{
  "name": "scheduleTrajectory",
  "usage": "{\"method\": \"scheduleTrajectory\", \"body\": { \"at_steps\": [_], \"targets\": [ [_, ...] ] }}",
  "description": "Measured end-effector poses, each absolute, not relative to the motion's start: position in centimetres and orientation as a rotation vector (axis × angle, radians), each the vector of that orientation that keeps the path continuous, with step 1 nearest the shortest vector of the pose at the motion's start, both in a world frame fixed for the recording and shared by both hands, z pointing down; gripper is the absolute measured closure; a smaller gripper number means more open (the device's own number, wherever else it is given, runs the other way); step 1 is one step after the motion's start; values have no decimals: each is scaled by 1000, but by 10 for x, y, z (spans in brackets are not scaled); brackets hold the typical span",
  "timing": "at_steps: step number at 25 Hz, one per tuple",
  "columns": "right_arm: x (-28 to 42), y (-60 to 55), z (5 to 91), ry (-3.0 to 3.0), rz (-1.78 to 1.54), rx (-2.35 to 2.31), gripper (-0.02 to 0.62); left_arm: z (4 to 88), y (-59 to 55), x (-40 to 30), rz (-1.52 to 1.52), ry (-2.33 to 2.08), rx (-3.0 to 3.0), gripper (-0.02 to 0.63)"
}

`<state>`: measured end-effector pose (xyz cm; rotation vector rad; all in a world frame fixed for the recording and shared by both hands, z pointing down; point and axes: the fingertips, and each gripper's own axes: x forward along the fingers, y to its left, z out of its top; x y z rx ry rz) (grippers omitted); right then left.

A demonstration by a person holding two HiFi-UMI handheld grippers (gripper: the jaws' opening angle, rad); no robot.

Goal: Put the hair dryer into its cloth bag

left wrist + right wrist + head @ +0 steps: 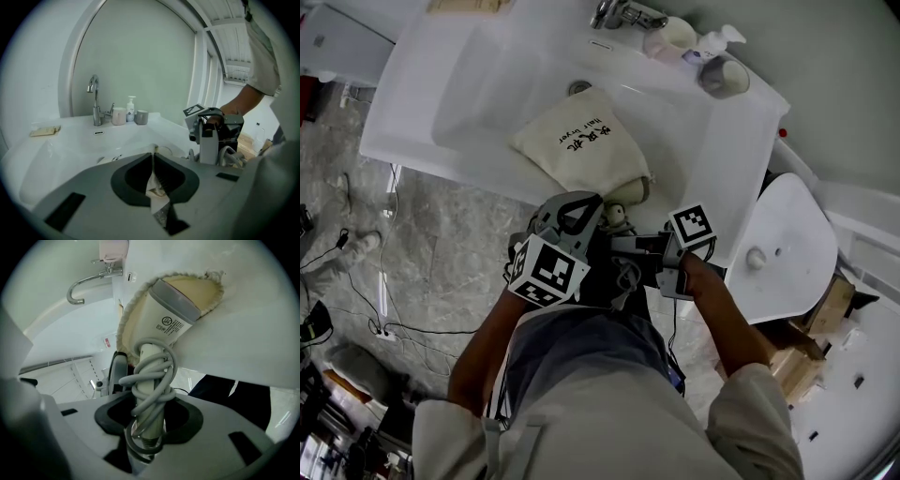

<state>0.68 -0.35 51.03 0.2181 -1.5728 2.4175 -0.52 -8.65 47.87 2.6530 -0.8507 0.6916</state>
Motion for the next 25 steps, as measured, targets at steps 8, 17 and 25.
{"method": "scheduleTrajectory", "body": {
  "at_steps": [8, 17, 25],
  "targets": [
    [3, -21, 519, -1568, 2218, 175, 423, 478, -86, -3, 725, -756, 2703, 583],
    [-10, -44, 529, -1609, 2089, 185, 422, 472, -86, -11, 649, -724, 2689, 583],
    [-15, -63, 540, -1603, 2072, 224, 420, 472, -89, -14, 634, -697, 2685, 583]
  ]
}}
